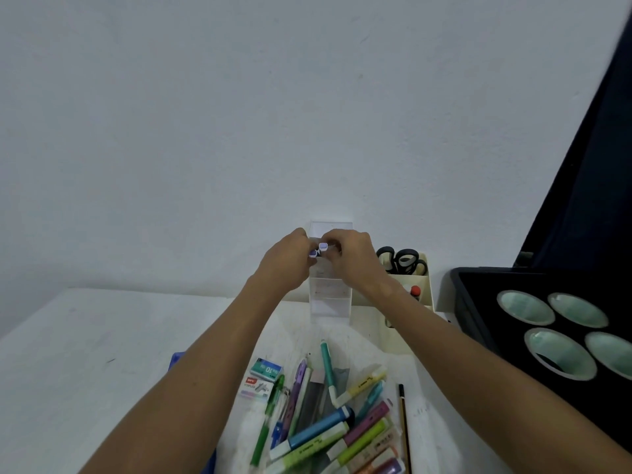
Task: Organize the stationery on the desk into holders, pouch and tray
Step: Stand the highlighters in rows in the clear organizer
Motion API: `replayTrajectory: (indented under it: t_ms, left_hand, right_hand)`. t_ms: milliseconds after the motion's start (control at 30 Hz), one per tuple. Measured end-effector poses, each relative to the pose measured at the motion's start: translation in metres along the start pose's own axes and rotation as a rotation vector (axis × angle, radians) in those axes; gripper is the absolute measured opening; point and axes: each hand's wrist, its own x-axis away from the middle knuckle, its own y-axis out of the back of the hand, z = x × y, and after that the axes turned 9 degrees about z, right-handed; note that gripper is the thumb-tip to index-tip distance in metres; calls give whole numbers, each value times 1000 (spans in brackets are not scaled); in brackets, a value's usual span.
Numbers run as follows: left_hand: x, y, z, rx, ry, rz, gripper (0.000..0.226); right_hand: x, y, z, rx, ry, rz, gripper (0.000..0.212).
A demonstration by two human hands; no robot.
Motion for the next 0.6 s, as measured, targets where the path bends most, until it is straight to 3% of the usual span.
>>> replayTrajectory:
  t_ms: [233,600]
  left_hand:
    - [-1,-2,2,6,-11,-29,15]
    - [-3,5,3,-23,-21,32,13]
  right_hand:
    - [16,4,14,-22,86,-88,9]
    - [10,-13,-8,210,-33,27,24]
